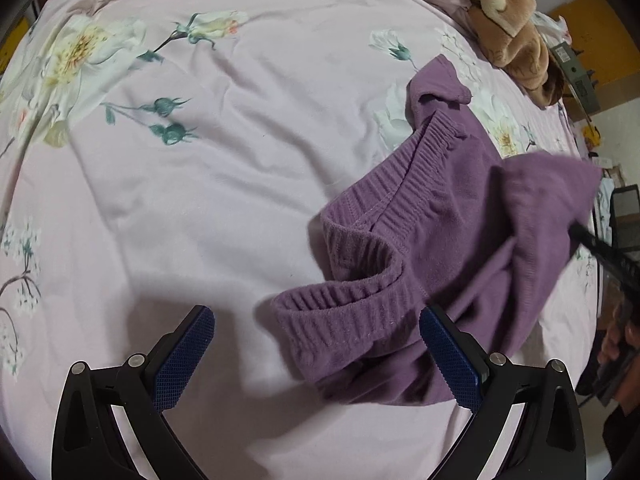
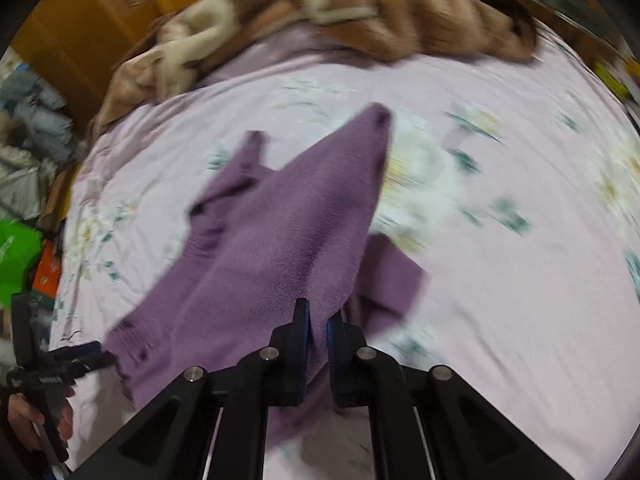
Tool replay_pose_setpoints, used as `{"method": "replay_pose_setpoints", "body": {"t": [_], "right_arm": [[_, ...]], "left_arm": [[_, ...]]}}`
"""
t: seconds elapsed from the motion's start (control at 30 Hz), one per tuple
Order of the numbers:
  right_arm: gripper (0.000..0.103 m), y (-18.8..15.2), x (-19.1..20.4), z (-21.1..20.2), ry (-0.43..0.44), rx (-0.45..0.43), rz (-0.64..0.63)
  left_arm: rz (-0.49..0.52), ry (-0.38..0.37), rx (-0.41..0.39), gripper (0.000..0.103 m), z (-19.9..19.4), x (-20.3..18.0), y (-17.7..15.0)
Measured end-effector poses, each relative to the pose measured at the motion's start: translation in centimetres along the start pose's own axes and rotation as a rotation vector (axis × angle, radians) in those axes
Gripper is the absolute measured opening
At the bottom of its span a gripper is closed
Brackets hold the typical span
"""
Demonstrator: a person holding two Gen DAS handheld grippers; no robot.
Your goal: Fold clothes
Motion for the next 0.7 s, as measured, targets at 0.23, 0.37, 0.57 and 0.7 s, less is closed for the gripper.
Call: {"method": "replay_pose_setpoints", "body": {"t": [0.23,0.37,0.57,0.7], "right_arm": [[0.017,-5.0,-3.9,-1.9,-0.089,0.057,0.116],[0.021,-5.1,-3.7,-5.0,-0.114,-0.029,0.151],[0.021,-2.6,0.8,-5.9,-0.029,-0.1,0.074],[0.021,-0.7,4.2,-5.3,0.038,-0.123,0.011]], "left_arm": [[0.007,-0.047,0.01,0.094,1.4,-1.2,0.6],[0.014,-0.068,0.031,0.071,2.0,-2.0,0.5],[-0.005,-0.09,0.058,0.055,2.8,-2.4,0.4],[-0.032,-0.126,0.069,0.03,3.0,-2.0,0.4]]}}
Point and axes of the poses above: each gripper's, at about its wrist camera, not at the fingertips, and z roughly the way its jaws point, x to its left, y to its top, the point moved 6 cm from there along z, roughly the way its jaws point, and after that the axes turned 14 degrees about -z, right-handed, at the moved point
